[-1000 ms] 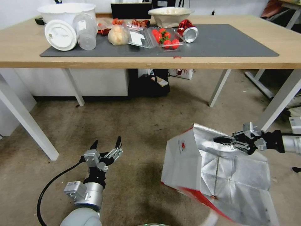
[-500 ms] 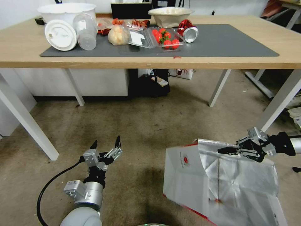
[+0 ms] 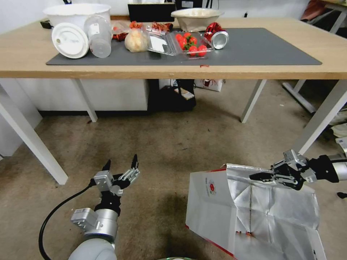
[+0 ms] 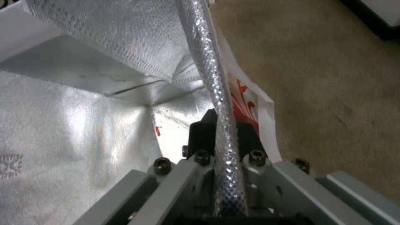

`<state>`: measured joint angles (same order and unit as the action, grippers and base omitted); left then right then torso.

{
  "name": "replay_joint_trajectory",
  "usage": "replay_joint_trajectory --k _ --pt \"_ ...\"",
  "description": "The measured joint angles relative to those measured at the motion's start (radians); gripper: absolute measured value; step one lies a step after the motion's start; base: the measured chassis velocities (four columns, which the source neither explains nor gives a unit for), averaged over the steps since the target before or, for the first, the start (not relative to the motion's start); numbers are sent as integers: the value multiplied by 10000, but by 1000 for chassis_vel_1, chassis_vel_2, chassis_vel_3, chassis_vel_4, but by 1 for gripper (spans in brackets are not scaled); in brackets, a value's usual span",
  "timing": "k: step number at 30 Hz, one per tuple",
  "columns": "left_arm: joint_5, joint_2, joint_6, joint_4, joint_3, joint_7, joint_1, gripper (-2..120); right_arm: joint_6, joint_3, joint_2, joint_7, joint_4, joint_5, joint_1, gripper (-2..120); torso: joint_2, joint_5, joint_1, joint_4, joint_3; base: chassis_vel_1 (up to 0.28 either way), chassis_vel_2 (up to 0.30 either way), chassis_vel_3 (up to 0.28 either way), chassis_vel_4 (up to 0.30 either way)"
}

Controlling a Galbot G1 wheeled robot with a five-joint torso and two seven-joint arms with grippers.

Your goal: Pick up the food delivery bag from the floor and place it on the table.

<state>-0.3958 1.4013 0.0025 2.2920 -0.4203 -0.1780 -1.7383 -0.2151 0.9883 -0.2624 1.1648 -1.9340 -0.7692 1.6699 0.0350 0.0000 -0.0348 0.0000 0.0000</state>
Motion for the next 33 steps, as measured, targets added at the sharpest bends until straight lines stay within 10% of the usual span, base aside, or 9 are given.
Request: replay_joint_trajectory --k 33 --pt "227 7 135 64 37 160 -61 100 -46 3 -147 29 -262 36 64 0 1323 -1 -142 -1 1174 0 0 0 0"
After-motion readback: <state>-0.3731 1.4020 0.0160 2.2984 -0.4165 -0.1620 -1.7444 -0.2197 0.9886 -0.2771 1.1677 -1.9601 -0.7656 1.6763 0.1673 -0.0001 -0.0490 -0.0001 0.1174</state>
